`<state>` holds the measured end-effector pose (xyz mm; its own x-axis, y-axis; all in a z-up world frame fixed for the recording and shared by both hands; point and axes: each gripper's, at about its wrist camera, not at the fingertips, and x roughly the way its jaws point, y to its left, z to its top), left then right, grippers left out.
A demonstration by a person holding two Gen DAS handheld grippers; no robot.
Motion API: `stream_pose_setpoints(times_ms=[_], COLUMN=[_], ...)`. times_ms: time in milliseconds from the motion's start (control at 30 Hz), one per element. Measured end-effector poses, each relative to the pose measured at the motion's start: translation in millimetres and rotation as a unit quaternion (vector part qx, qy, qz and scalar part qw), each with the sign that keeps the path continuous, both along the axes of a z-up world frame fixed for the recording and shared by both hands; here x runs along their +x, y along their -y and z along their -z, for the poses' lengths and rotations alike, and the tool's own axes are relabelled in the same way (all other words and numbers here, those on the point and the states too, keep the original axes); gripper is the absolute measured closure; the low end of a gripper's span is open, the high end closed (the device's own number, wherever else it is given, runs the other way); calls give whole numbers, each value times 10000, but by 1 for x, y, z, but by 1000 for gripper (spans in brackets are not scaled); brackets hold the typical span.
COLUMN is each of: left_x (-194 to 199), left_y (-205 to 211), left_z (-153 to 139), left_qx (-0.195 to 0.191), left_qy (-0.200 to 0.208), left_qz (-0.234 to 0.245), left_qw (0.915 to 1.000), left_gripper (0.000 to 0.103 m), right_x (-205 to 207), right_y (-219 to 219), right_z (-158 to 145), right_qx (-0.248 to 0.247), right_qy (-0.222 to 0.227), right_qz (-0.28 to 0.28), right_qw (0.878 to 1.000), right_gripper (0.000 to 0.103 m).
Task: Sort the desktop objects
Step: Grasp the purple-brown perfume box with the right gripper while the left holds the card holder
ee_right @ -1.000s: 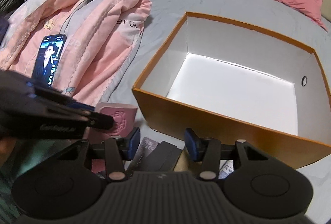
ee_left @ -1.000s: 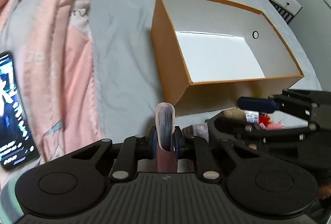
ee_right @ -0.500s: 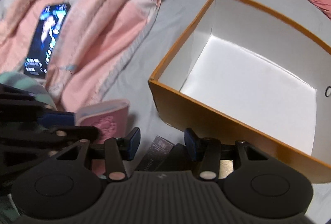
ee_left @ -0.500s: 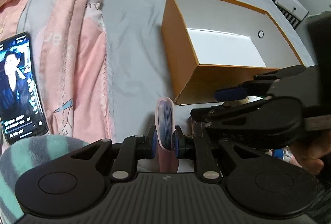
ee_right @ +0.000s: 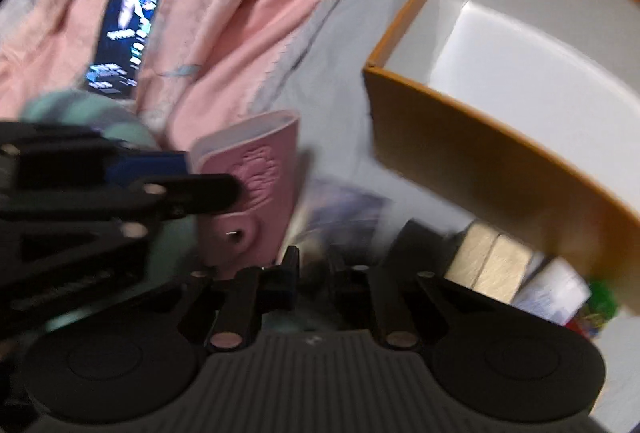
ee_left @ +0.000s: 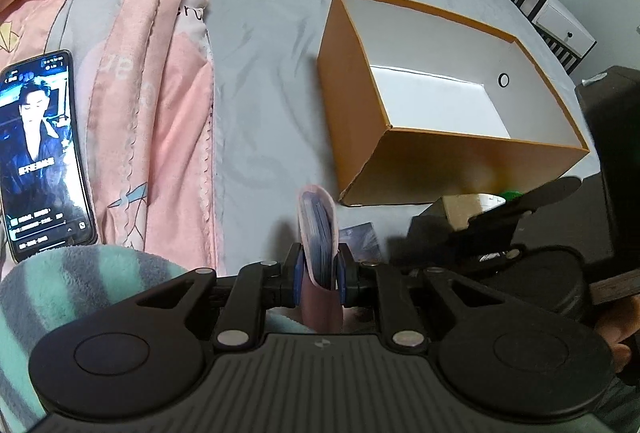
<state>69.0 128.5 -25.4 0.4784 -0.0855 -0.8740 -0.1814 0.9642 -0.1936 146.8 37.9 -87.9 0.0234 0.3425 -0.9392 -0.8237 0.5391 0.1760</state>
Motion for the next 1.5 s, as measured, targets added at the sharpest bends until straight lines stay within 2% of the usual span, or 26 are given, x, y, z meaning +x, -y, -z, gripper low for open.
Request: stream_pose_setpoints(times_ms=[67, 200, 300, 367, 500, 600, 667, 833, 933, 1100, 1267, 1400, 1467, 1500], left_x=[0, 3, 5, 7, 11, 10, 11, 13, 14, 16, 17, 16, 15, 15], left_y=[-1, -5, -10, -12, -12, -16, -17, -19, -20, -22, -22, -23, -23, -23], left_z=[1, 3, 4, 6, 8, 9, 10, 12, 14, 16, 17, 18, 18, 18], left_qx=[1, -96, -257, -300, -291, -422, -442, -480, -466, -449, -382, -411, -430, -421], left_qy=[-17, -53, -84, -115, -156, -150, -156, -178, -192, -221, -230, -227, -227, -227], left_qz=[-49, -175, -275, -299, -321, -428, -477, -589, -633, -760, -794, -806, -808, -809], left_qw=[10000, 9998, 9993, 9990, 9989, 9981, 9978, 9970, 9967, 9959, 9958, 9956, 9955, 9956], left_gripper=[85, 85, 85, 85, 85, 85, 85, 85, 85, 85, 85, 85, 85, 85], right_x=[4, 8, 8, 5, -2, 0, 2, 9, 15, 29, 56, 55, 55, 57], right_y=[-1, -9, -8, -9, -14, -19, -24, -39, -45, -51, -49, -47, -42, -40], right_z=[0, 3, 5, 4, 6, 11, 15, 28, 37, 48, 63, 60, 52, 47], right_qx=[43, -68, -97, -57, -105, -147, -190, -465, -503, -453, -291, -207, -50, -8], right_qy=[-161, -139, -149, -180, 9, 69, 92, 347, 276, -101, -925, -827, -732, -748], right_qz=[164, 294, 165, -63, -321, -360, -395, -552, -584, -632, -409, -431, -346, -271], right_qw=[9997, 9994, 9997, 9998, 9994, 9992, 9990, 9968, 9966, 9969, 9945, 9954, 9967, 9968], right_gripper=[79, 78, 75, 61, 60, 58, 51, 49, 40, 38, 34, 36, 51, 55])
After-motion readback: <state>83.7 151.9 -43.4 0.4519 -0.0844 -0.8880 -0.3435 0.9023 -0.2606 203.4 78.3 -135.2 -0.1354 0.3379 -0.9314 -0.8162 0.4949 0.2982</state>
